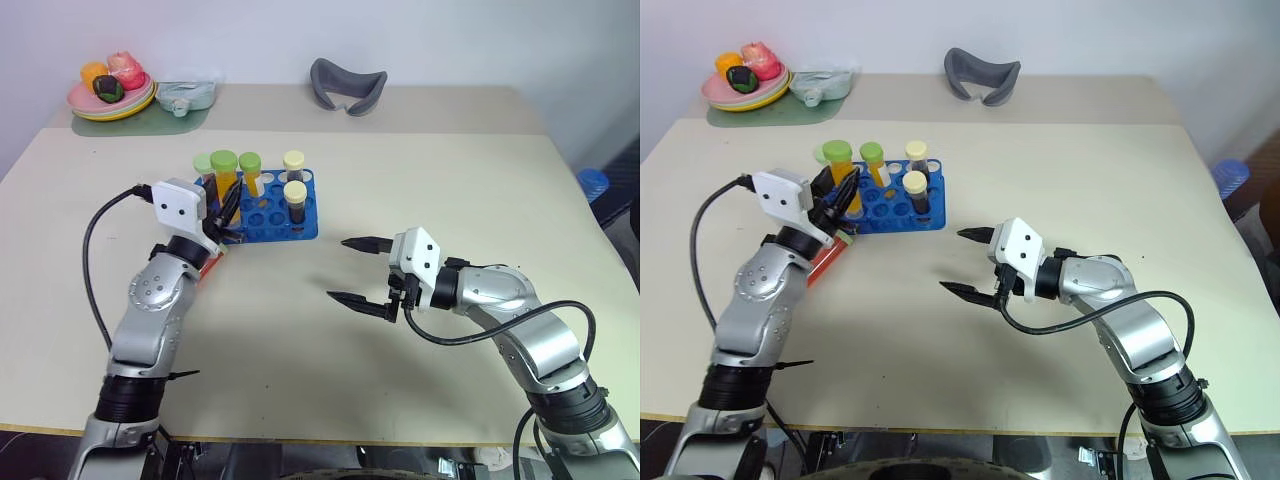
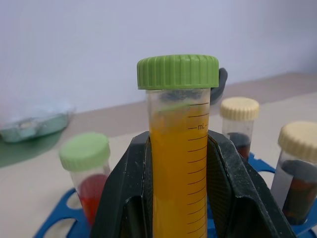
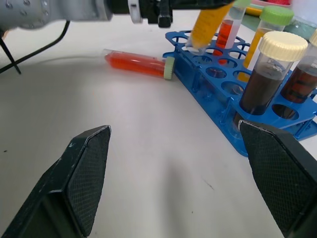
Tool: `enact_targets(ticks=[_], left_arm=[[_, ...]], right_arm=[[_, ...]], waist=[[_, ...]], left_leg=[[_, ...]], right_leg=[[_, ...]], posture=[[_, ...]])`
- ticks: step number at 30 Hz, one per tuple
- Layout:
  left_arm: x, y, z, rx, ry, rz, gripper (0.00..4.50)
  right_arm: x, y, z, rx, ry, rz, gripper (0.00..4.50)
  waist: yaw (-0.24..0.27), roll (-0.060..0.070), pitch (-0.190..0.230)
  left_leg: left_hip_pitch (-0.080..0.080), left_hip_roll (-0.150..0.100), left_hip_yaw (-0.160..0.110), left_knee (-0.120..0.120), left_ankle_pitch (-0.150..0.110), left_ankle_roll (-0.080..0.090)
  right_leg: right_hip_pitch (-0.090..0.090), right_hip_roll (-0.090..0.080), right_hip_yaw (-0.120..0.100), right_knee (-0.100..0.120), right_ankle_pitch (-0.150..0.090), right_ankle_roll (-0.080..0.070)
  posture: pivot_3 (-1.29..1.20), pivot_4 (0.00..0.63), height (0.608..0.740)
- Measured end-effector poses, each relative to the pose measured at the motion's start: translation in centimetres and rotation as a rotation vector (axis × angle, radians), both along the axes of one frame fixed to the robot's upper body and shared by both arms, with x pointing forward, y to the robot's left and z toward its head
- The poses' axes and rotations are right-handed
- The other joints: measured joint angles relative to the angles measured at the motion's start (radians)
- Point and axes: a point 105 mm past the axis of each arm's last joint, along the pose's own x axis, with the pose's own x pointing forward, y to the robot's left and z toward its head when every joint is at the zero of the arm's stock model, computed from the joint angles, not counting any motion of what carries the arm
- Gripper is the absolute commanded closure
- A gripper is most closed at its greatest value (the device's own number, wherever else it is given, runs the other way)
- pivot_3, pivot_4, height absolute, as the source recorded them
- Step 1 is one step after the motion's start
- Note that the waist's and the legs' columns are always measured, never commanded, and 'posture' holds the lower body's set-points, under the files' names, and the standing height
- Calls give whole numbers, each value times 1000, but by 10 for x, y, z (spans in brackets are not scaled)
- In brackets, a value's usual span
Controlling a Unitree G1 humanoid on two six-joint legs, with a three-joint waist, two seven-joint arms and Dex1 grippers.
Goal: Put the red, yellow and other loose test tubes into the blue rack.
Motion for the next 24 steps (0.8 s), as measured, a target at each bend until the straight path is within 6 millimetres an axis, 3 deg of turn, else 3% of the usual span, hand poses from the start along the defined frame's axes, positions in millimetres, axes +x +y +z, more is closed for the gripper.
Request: enact_targets(ticks=[14, 24], left_arm=[[15, -32, -7, 5, -32, -85, 3672], [17, -25, -17, 38, -67, -33, 3672]], right_arm=[[0, 1, -1, 3, 7, -16, 247], [0, 2, 1, 23, 18, -27, 247]], waist=[[-3, 0, 0], [-3, 0, 0]], left_leg=[[0, 0, 0, 0, 0, 0], [0, 0, 0, 0, 0, 0]], right_leg=[[0, 0, 0, 0, 0, 0], [0, 0, 0, 0, 0, 0]], posture=[[0, 150, 740], [0, 150, 740]])
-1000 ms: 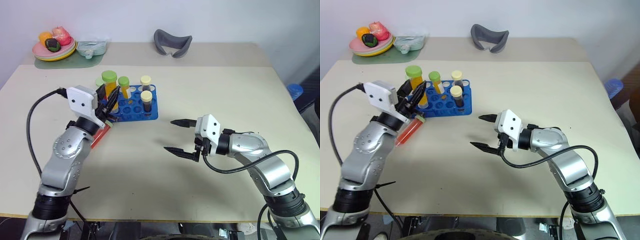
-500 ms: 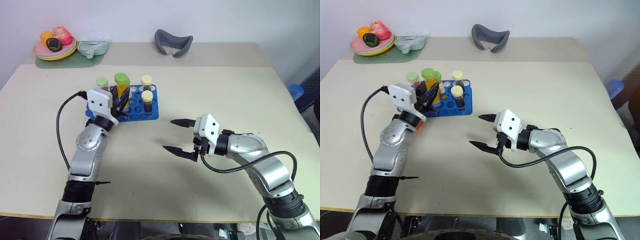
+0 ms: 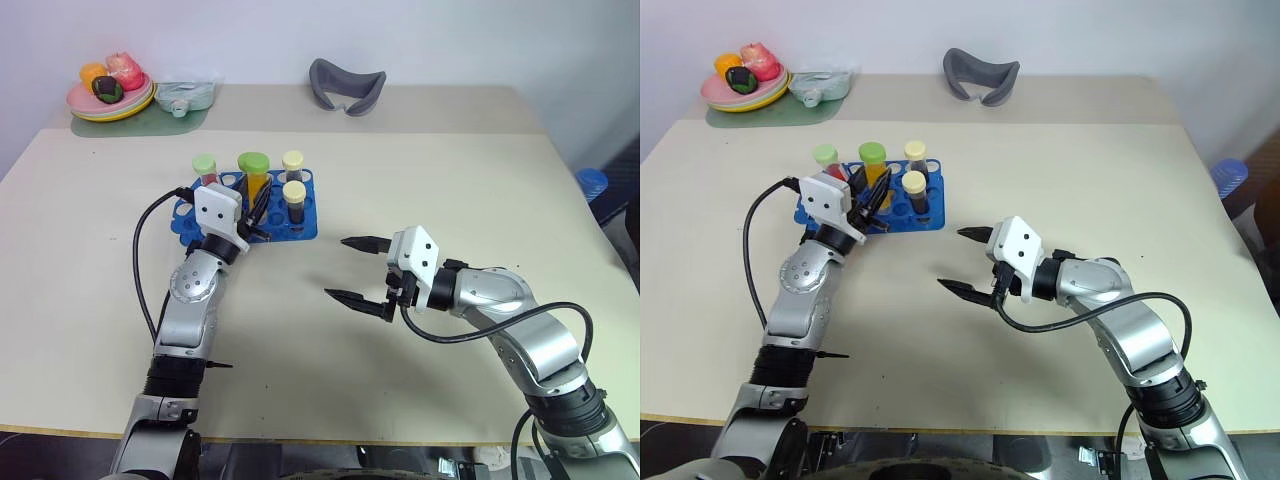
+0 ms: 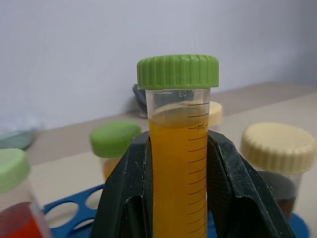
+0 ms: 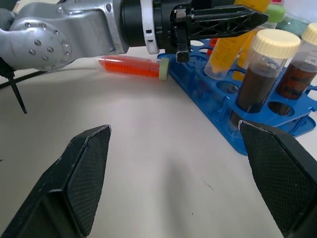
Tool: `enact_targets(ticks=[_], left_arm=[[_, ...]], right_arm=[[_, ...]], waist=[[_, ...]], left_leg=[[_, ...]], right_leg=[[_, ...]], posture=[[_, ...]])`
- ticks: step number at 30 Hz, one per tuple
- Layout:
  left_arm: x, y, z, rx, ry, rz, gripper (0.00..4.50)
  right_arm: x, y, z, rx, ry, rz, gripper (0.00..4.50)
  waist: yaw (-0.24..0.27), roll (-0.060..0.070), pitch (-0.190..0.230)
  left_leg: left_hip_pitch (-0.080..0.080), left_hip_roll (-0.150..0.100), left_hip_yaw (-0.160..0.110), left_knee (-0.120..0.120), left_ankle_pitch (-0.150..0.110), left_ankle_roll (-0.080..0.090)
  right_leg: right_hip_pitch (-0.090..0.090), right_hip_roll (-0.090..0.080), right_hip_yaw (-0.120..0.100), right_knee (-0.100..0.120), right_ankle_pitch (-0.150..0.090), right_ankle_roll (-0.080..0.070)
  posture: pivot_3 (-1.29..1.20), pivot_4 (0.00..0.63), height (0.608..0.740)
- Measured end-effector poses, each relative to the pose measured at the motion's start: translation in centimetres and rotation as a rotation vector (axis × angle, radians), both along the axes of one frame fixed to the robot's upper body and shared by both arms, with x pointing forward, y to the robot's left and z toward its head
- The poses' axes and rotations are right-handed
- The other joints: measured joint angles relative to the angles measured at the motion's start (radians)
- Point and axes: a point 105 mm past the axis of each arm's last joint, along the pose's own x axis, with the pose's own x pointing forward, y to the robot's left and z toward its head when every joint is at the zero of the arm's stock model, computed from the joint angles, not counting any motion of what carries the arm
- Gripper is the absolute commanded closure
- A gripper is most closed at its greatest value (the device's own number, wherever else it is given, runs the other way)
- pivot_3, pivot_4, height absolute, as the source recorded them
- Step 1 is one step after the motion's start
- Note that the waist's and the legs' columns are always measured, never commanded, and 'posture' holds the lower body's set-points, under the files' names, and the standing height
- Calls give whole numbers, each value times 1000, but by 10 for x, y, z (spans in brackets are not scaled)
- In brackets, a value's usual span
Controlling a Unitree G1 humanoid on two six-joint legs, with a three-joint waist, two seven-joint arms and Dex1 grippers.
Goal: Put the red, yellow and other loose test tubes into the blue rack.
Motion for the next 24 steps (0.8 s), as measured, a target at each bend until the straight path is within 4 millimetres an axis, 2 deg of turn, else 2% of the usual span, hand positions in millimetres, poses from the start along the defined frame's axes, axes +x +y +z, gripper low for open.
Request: enact_targets(ticks=[24], left_arm=[[-2, 5, -9, -74, -13, 8, 3672]], right_arm=[[0, 0, 0, 0, 0, 2, 247]], waist=[[1, 1, -1]], left_leg=[[1, 0, 0, 0, 0, 0]], right_leg=[[1, 0, 0, 0, 0, 0]], posture=[[0, 150, 740]])
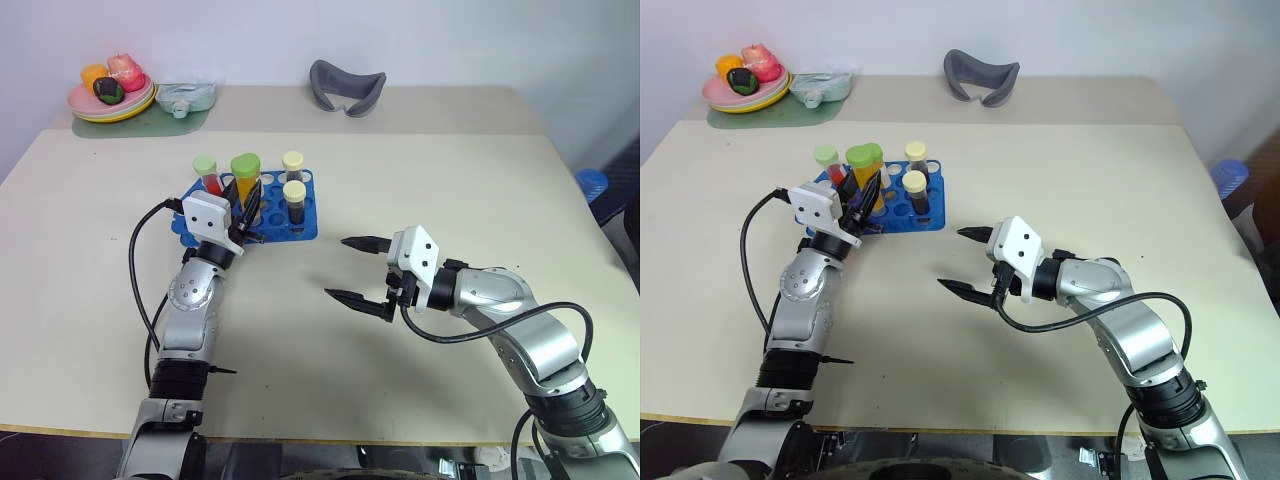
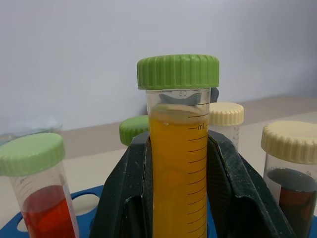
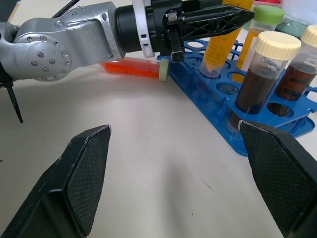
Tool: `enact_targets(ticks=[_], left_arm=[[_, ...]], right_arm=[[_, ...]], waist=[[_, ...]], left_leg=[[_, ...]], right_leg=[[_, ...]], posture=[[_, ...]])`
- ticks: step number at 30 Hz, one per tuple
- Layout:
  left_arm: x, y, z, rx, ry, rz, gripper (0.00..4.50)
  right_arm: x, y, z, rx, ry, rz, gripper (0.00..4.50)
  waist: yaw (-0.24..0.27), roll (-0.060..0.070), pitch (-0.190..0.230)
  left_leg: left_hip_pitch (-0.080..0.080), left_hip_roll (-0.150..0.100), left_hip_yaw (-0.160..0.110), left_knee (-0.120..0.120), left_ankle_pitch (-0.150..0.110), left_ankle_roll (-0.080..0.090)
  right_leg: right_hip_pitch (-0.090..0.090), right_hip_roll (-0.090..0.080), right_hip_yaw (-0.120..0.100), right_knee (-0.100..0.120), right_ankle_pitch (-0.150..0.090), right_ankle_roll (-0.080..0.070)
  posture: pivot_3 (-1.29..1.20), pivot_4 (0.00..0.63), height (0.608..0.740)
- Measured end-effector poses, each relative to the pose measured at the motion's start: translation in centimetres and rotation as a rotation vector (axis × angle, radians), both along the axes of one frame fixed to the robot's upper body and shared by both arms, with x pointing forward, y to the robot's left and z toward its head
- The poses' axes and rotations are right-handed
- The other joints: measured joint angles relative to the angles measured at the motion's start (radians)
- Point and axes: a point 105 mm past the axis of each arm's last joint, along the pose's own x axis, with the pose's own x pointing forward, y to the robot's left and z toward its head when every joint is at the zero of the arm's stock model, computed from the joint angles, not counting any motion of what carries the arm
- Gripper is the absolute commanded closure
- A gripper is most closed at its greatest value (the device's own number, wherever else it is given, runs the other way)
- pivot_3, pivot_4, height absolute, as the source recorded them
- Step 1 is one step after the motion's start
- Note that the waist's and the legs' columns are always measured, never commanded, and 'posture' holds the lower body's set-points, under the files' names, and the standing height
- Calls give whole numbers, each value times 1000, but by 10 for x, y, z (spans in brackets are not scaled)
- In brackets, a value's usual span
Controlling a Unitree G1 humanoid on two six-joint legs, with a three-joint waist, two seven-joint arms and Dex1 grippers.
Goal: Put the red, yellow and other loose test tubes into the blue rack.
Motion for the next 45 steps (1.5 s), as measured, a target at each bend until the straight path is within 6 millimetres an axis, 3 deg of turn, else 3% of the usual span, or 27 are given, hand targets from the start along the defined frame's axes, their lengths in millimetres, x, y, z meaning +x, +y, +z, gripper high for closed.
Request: enact_targets(ticks=[3, 7, 14, 21, 22, 26, 32, 37, 42, 45], left_arm=[[0, -2, 0, -6, 3, -7, 3672], [0, -2, -15, -14, 66, -2, 3672], [1, -2, -15, 2, 66, 14, 3672], [1, -1, -16, 4, 72, 22, 171], [1, 0, -16, 5, 73, 23, 38], [-5, 8, -8, 29, 64, 23, 38], [-35, 43, 30, 112, 33, 39, 38], [-61, 66, 49, 181, 127, 27, 38], [-86, 76, 38, 203, 412, -46, 38], [-95, 78, 22, 330, 630, -44, 38]], right_arm=[[0, 0, 0, 0, 0, 0, 247], [0, 0, 0, 0, 0, 0, 247], [0, 0, 0, 0, 1, -2, 247], [0, 0, -1, 0, 2, -3, 247], [0, 0, -1, 0, 2, -3, 247], [0, 0, -1, 0, 1, -3, 247], [3, -7, 3, -8, -13, -22, 247], [3, -10, 3, -17, -11, -21, 247], [5, -10, 1, -15, -2, -7, 247], [5, -7, 1, -11, -2, 17, 247]], waist=[[0, 0, 0], [-1, 0, 0], [0, 0, 0], [0, 0, 0], [0, 0, 0], [-2, 0, 0], [-2, 0, 0], [-4, 0, 0], [-6, 0, 1], [-7, -1, 2]], left_leg=[[0, 0, 0, 0, 0, 0], [0, 0, 0, 0, 0, 0], [0, 0, 0, 0, 0, 0], [0, 0, 0, 0, 0, 0], [0, 0, 0, 0, 0, 0], [0, 0, 0, 0, 0, 0], [0, 0, 0, -1, 0, 0], [0, 1, -1, -1, 0, 0], [0, 1, -1, -1, 0, 0], [0, 1, -1, -1, 0, 0]], right_leg=[[0, 0, 0, 0, 0, 0], [-1, 0, 0, 0, 0, 0], [0, 0, 0, 0, 0, 0], [0, 0, 0, 0, 0, 0], [0, 0, 0, 0, 0, 0], [-1, 0, 0, 0, 0, 0], [-1, 0, 0, 0, 0, 0], [-1, 0, 0, 0, 0, 0], [-1, 0, 0, 0, 0, 0], [-1, 1, 0, 1, 0, 0]], posture=[[0, 150, 740], [0, 150, 740], [0, 150, 740], [0, 150, 740], [0, 150, 740], [0, 150, 740], [0, 150, 740], [0, 150, 740], [0, 150, 740], [0, 150, 740]])
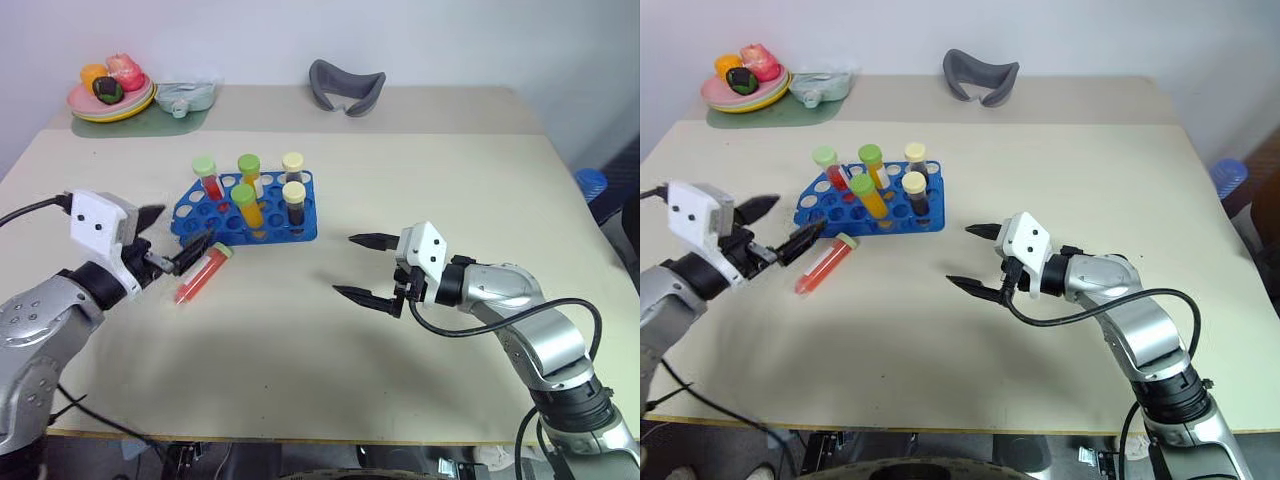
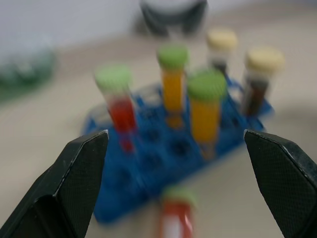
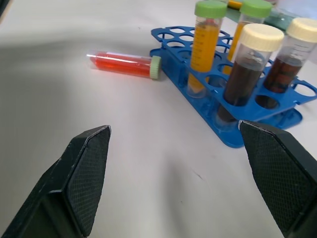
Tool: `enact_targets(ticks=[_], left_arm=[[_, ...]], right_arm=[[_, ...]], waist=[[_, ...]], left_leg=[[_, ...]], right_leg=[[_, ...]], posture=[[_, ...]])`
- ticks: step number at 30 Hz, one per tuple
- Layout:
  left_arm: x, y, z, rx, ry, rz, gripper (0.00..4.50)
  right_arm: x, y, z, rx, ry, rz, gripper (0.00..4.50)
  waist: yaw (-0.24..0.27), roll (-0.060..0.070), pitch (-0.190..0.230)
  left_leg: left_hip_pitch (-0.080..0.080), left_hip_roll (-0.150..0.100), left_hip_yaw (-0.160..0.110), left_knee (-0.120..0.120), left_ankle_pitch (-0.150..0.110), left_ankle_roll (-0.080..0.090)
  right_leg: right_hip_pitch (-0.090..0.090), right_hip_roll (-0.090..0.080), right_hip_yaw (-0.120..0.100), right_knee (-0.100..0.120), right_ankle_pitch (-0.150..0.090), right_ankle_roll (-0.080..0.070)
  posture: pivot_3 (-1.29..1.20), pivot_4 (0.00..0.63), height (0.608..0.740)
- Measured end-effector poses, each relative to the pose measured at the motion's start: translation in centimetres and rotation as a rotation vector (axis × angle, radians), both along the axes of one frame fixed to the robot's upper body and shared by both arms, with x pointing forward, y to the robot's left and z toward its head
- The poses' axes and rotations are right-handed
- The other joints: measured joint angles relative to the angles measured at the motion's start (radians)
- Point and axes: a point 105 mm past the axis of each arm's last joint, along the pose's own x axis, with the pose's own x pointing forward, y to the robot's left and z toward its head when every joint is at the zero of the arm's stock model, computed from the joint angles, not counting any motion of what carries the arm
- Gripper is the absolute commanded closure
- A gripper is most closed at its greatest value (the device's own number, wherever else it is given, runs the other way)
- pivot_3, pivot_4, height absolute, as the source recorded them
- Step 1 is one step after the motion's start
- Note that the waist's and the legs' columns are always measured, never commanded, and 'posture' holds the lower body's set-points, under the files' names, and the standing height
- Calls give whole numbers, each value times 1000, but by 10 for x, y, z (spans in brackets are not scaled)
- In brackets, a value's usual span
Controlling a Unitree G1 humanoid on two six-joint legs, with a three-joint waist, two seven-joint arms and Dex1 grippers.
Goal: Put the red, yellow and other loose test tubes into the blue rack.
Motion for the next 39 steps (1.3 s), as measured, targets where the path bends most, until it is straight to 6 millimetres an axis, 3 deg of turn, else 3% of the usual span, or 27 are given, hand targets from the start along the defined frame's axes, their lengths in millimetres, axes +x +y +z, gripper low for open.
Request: enact_targets(ticks=[2, 13, 19, 27, 36, 39], left_arm=[[0, 3, -7, 86, 101, 21, 38], [38, 7, -29, 142, 591, 152, 38], [52, -6, -35, 189, 702, 105, 38], [65, -4, -50, 248, 801, 159, 38], [69, -4, -52, 276, 820, 167, 38], [69, -4, -53, 276, 823, 169, 792]], right_arm=[[0, 1, 1, -2, -4, 11, 247], [1, 8, 1, 0, -7, 37, 247], [1, 9, 0, 8, -8, 24, 247], [-1, 8, -1, 17, -7, -2, 247], [0, 8, -2, 21, -5, -21, 247], [0, 8, -2, 21, -5, -21, 247]], waist=[[2, 0, 0], [-20, -1, 0], [-20, -1, 0], [-19, -1, 0], [-20, 0, 0], [-20, 0, 0]], left_leg=[[0, 0, 0, 0, 0, 0], [-1, 0, -1, 0, 0, 0], [-1, 0, 0, 0, 0, 0], [-2, 0, 0, 0, 0, 0], [-1, 0, 0, 1, 0, 0], [-1, 0, 0, 1, 0, 0]], right_leg=[[0, 0, 0, 0, 0, 0], [-2, 1, -1, 1, 0, 0], [-2, 1, -1, 1, 0, 0], [-2, 1, -1, 1, 0, 0], [-2, 1, 0, 2, 0, 0], [-2, 1, 0, 3, 0, 0]], posture=[[0, 150, 740], [0, 150, 740], [0, 150, 740], [0, 150, 740], [0, 150, 740], [0, 150, 740]])
